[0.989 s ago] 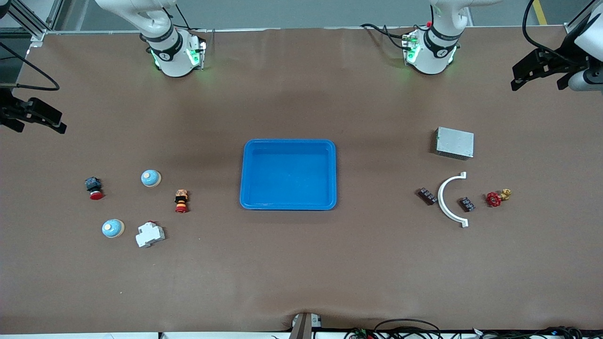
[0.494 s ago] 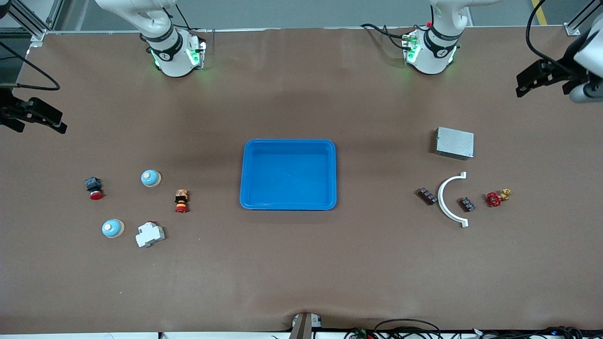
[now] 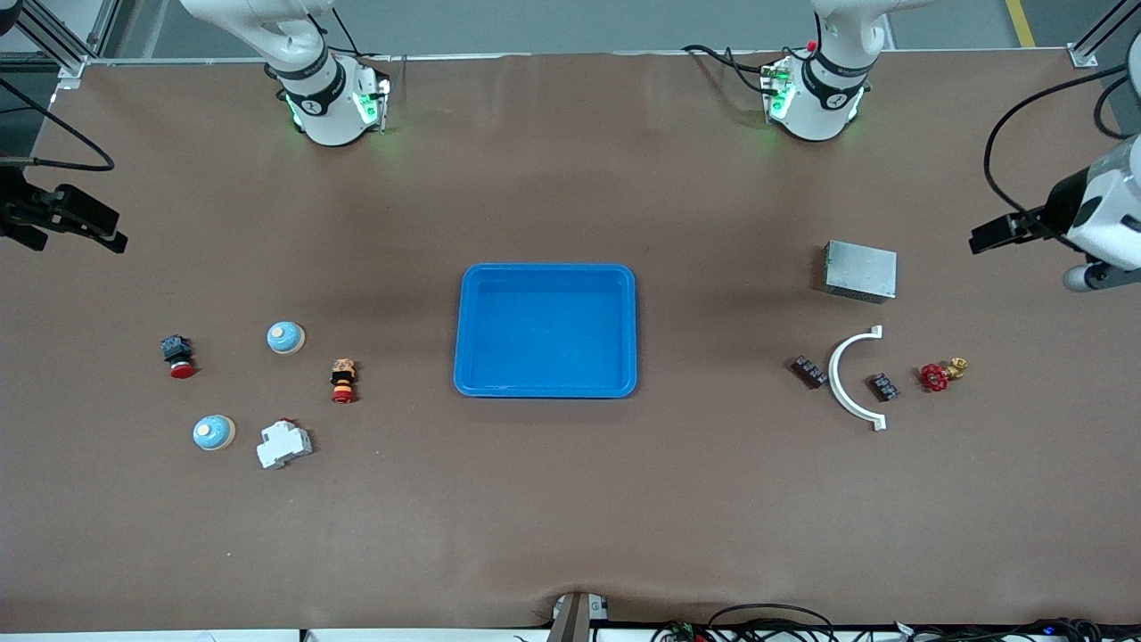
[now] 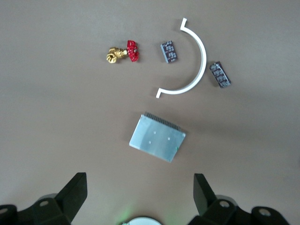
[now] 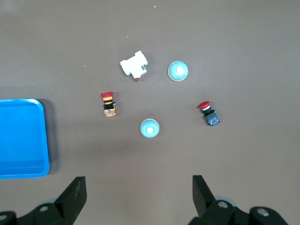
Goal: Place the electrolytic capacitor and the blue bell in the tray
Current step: 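Move the left gripper to the capacitor while the right gripper nears the bell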
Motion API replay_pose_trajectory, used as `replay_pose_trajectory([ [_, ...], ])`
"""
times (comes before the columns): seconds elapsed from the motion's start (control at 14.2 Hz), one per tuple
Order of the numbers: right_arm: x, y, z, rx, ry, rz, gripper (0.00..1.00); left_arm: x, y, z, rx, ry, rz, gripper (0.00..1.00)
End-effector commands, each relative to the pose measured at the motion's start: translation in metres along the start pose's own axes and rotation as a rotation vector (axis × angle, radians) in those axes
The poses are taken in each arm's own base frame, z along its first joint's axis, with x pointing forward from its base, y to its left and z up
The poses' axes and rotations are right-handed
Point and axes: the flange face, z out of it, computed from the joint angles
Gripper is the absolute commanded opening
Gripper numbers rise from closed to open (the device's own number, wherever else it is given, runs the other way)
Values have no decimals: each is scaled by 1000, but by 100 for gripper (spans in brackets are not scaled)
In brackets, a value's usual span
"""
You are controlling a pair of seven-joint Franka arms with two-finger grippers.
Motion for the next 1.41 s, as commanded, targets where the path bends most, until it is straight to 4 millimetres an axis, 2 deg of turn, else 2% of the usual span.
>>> replay_pose_trajectory([
  [0.0,2,-6,-2,-6,-4,-5,100,-3,12,31,-7,46,-4,100],
  [0.14,5,-9,4,-7,-16,-11,100,13,15,65,-19,65,-3,100],
  [0.42,15,-34,25,-13,-52,-54,100,54,24,130,-47,74,-51,100],
  [0.64,21,-38,38,-17,-73,-67,100,73,35,167,-62,97,-100,100],
  [0.71,22,-45,42,-23,-80,-79,100,79,36,181,-68,99,-112,100],
  [0.85,25,-53,54,-35,-104,-97,100,89,37,218,-78,87,-123,100],
  [1.13,40,-66,112,-68,-203,-120,100,104,38,262,-106,117,-158,94],
  [1.34,46,-61,167,-85,-229,-126,100,114,38,292,-127,153,-172,90],
])
